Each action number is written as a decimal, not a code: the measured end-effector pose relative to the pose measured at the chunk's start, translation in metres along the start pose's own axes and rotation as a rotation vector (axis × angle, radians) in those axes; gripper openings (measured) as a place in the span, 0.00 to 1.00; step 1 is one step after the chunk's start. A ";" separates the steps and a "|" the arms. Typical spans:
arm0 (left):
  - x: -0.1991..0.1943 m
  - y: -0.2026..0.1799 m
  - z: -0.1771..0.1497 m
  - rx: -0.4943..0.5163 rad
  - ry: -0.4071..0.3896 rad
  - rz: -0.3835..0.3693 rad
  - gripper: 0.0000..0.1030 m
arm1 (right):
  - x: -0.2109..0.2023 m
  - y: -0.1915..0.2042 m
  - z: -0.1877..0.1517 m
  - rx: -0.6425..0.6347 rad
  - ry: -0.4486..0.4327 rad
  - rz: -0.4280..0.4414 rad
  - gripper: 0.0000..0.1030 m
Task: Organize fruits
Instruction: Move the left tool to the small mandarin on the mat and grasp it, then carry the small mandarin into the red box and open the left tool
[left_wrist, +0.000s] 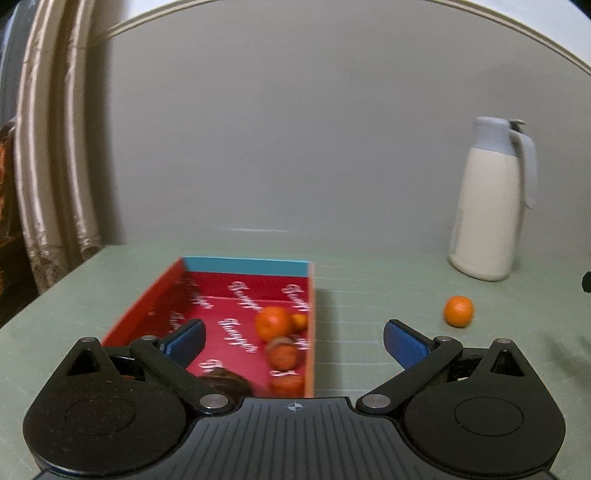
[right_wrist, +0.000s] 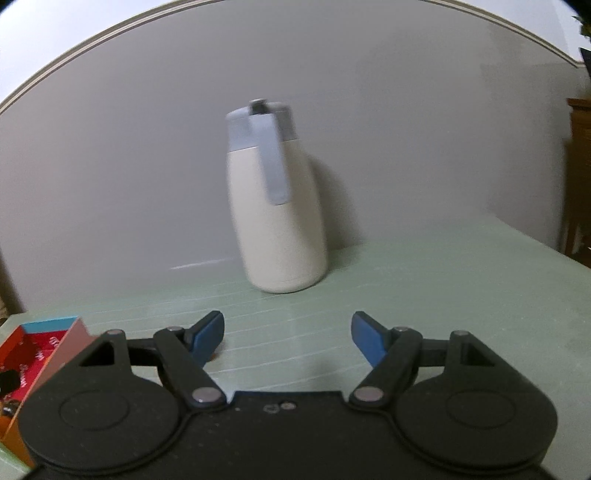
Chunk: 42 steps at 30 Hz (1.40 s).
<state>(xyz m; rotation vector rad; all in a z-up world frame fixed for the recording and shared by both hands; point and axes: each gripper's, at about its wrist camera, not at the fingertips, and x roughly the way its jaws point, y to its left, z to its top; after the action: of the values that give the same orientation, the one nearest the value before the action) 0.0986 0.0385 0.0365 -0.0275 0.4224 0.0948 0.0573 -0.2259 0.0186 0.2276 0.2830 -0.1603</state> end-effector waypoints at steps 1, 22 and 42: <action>0.000 -0.005 -0.001 0.005 0.001 -0.008 0.99 | -0.001 -0.005 0.000 0.006 -0.002 -0.008 0.73; 0.036 -0.078 -0.023 0.080 0.145 -0.110 0.57 | -0.004 -0.083 0.002 0.076 -0.022 -0.139 0.73; 0.050 -0.094 -0.036 0.104 0.198 -0.107 0.21 | 0.000 -0.101 0.001 0.070 -0.018 -0.189 0.74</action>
<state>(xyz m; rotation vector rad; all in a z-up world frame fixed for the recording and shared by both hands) 0.1389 -0.0525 -0.0163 0.0434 0.6219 -0.0354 0.0384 -0.3235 -0.0004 0.2685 0.2811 -0.3596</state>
